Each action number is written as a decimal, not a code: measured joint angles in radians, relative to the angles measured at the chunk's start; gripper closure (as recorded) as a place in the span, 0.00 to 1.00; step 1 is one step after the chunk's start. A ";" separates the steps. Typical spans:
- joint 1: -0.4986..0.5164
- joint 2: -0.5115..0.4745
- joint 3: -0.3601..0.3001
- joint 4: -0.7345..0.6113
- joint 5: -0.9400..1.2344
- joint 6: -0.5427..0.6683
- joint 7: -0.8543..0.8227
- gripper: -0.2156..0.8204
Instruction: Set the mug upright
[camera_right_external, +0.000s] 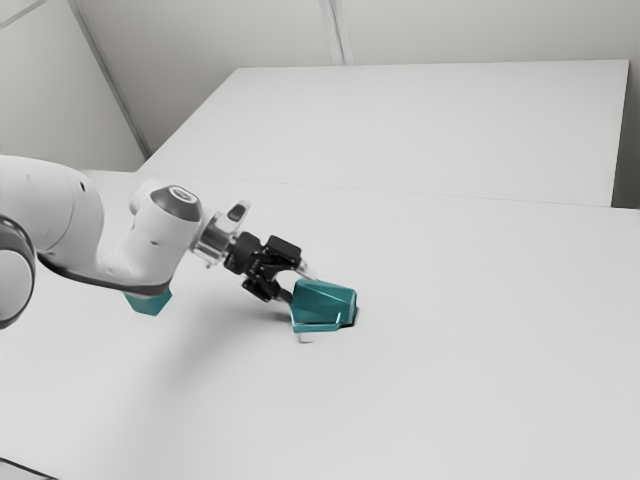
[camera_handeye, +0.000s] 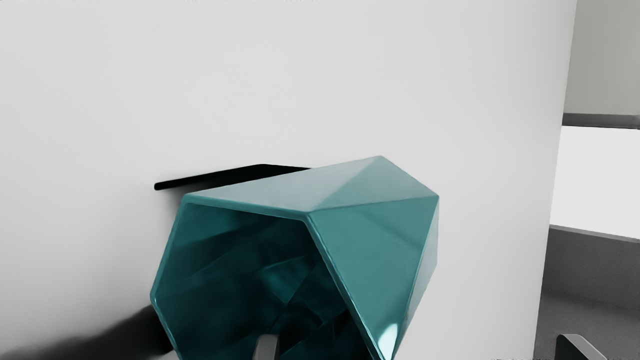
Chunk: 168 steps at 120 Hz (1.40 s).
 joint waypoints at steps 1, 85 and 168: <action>0.000 0.000 0.000 0.000 -0.004 -0.002 0.003 0.21; -0.007 0.004 0.000 0.010 -0.075 -0.055 0.173 0.92; -0.011 -0.181 0.000 0.211 0.727 -0.065 -0.022 0.94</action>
